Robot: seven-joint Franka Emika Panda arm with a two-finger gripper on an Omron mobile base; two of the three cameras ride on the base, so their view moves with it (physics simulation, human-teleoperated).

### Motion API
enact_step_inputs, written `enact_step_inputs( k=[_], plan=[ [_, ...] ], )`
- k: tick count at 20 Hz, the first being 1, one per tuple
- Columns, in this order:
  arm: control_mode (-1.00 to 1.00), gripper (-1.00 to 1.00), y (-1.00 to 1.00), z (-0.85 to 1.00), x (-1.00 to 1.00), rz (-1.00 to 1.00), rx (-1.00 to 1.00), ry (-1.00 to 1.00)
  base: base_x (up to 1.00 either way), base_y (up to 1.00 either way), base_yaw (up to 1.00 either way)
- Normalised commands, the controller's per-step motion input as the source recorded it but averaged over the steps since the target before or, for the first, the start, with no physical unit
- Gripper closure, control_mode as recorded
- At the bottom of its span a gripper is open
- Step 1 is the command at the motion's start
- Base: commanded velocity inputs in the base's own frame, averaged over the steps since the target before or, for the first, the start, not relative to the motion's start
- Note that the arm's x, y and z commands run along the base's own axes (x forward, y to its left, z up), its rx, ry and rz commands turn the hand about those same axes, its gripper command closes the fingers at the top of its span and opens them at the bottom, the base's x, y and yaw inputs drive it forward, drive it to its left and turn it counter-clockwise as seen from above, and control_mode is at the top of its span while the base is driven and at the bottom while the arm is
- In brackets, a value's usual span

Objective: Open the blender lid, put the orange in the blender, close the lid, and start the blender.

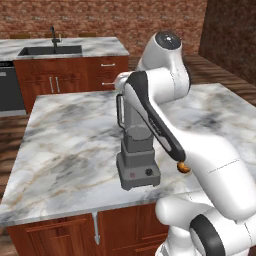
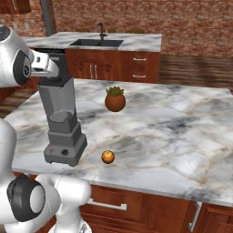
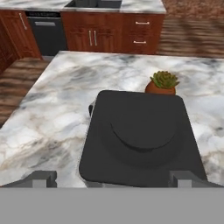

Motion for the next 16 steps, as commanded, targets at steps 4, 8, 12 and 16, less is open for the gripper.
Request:
enact_step_inputs(
  k=[4, 8, 12, 16],
  plan=[
    [-1.0, -1.0, -0.05, 0.0, 0.24, 0.0, -0.01, 0.07, 0.0, 0.0, 0.0],
    [-1.0, -1.0, -0.14, 0.0, 0.13, 0.0, 0.0, 0.04, 0.0, 0.0, 0.0],
    [-1.0, -1.0, -0.13, 0.0, 0.09, 0.0, -0.01, 0.06, 0.0, 0.0, 0.0],
    [-1.0, -1.0, -0.03, -0.03, 0.2, 0.0, 0.0, 0.07, 0.0, 0.0, 0.0]
  ],
)
